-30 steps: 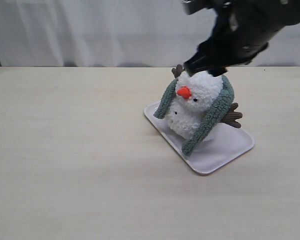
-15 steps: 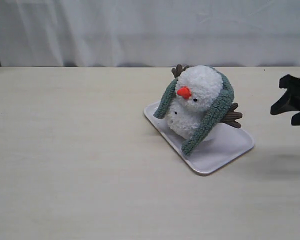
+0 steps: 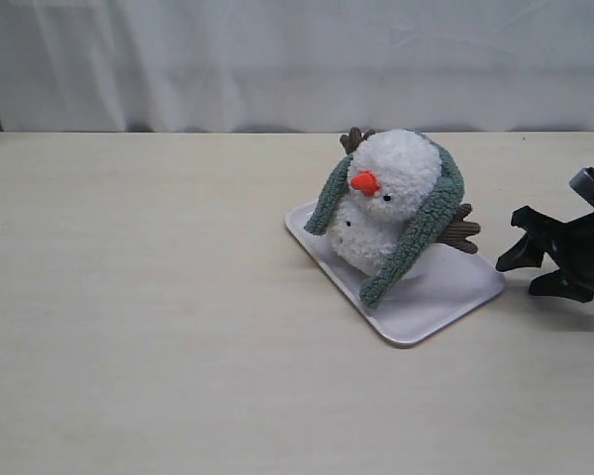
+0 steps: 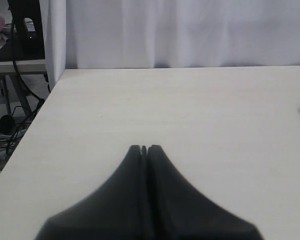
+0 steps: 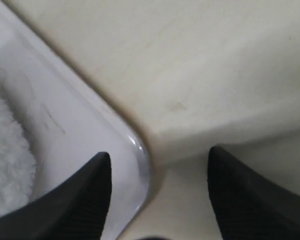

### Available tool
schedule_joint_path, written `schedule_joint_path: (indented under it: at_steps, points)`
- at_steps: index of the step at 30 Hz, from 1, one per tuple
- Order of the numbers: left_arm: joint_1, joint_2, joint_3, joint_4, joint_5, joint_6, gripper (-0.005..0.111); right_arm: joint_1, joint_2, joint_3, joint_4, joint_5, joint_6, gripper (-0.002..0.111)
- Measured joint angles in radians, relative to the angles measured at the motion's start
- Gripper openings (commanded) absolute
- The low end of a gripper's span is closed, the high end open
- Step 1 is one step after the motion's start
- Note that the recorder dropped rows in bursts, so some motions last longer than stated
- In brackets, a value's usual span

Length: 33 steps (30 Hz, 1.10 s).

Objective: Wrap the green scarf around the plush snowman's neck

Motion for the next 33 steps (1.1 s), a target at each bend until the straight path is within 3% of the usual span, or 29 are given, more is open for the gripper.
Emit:
schedule_joint_path:
  at_steps: [10, 13, 21, 27, 33]
  points:
    - [0.0, 0.0, 0.0, 0.0, 0.0, 0.0, 0.0, 0.028, 0.03, -0.027, 0.04, 0.003, -0.039, 0.054]
    - [0.0, 0.0, 0.0, 0.0, 0.0, 0.0, 0.0, 0.076, 0.033, -0.057, -0.053, -0.006, 0.009, 0.054]
    - [0.0, 0.0, 0.0, 0.0, 0.0, 0.0, 0.0, 0.15, 0.033, -0.128, -0.486, -0.011, 0.368, 0.052]
    - [0.0, 0.0, 0.0, 0.0, 0.0, 0.0, 0.0, 0.151, 0.033, -0.132, -0.566, -0.013, 0.407, 0.033]
    - [0.0, 0.0, 0.0, 0.0, 0.0, 0.0, 0.0, 0.18, 0.033, -0.132, -0.576, -0.017, 0.39, 0.041]
